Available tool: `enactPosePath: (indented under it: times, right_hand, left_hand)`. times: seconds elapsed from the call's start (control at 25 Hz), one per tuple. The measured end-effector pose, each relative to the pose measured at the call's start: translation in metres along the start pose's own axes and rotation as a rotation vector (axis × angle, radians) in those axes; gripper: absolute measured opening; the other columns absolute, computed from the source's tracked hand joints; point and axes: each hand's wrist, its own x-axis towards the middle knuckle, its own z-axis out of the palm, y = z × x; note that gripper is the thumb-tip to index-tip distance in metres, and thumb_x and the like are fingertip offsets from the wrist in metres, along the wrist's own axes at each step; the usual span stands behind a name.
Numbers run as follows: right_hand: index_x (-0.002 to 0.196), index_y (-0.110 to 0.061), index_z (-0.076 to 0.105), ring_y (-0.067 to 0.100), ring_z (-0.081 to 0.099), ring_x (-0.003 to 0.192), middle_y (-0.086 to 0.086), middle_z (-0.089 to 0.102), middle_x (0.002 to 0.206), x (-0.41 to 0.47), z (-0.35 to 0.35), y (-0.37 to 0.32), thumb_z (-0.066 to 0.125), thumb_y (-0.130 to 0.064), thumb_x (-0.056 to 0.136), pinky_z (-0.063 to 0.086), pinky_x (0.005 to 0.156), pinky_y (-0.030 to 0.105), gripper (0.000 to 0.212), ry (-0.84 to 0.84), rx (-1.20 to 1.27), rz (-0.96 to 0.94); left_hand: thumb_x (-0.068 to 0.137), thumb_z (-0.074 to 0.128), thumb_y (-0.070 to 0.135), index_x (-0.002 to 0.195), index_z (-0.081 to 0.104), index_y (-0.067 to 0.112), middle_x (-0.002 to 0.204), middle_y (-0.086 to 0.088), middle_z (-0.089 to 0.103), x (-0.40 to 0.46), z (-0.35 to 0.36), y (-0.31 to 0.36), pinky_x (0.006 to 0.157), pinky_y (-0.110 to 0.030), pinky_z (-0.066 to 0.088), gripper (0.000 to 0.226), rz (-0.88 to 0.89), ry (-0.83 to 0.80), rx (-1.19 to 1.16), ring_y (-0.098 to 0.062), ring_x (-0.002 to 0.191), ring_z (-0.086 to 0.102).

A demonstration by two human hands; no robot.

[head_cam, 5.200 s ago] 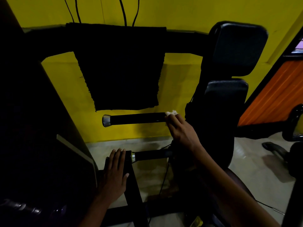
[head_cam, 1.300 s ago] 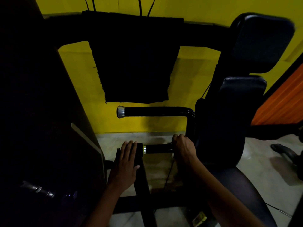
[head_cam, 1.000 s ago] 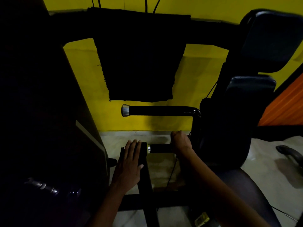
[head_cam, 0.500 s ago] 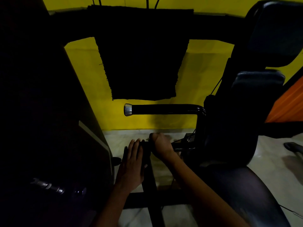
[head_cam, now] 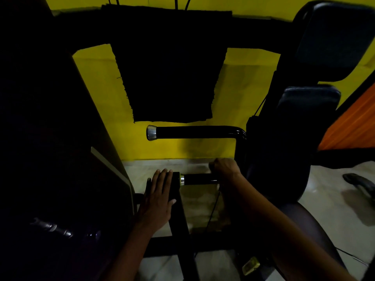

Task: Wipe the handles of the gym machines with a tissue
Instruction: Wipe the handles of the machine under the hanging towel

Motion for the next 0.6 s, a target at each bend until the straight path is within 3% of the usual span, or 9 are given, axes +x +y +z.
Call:
enactPosePath:
  times: [0.16,0.28,0.4,0.6]
  right_hand:
    - [0.125,-0.014,0.051,0.025,0.055,0.110,0.008,0.054,0.123,-0.018,0.021,0.005,0.044,-0.014,0.098,0.045,0.079,0.030,0.029,0.066,-0.163,-0.018]
    - [0.120,-0.009,0.053,0.024,0.057,0.099,0.010,0.051,0.119,-0.033,0.036,0.007,0.052,-0.018,0.094,0.046,0.064,0.029,0.027,0.258,-0.022,0.028]
    - [0.091,-0.010,0.065,0.022,0.059,0.071,0.006,0.061,0.091,-0.055,0.046,0.013,0.080,-0.020,0.067,0.048,0.048,0.029,0.030,0.479,0.098,0.088]
    - [0.092,-0.006,0.064,0.023,0.056,0.066,0.008,0.059,0.084,-0.070,0.061,0.007,0.084,-0.011,0.060,0.047,0.045,0.028,0.038,0.605,0.301,0.188]
  left_hand:
    - [0.080,0.070,0.035,0.152,0.014,0.013,0.158,-0.008,0.018,-0.001,0.000,0.002,0.115,-0.049,0.021,0.095,0.004,-0.002,-0.022,-0.028,0.146,0.011]
    - [0.079,0.072,0.032,0.152,0.016,0.012,0.158,-0.008,0.019,-0.001,-0.001,0.002,0.115,-0.049,0.022,0.094,-0.001,0.002,-0.031,-0.028,0.146,0.012]
    - [0.076,0.074,0.031,0.151,0.018,0.011,0.156,-0.009,0.023,-0.001,-0.002,0.003,0.114,-0.050,0.024,0.095,-0.002,0.000,-0.036,-0.029,0.145,0.015]
    - [0.075,0.076,0.029,0.151,0.018,0.010,0.156,-0.010,0.025,-0.001,-0.002,0.005,0.113,-0.051,0.025,0.097,-0.008,0.010,-0.047,-0.030,0.144,0.017]
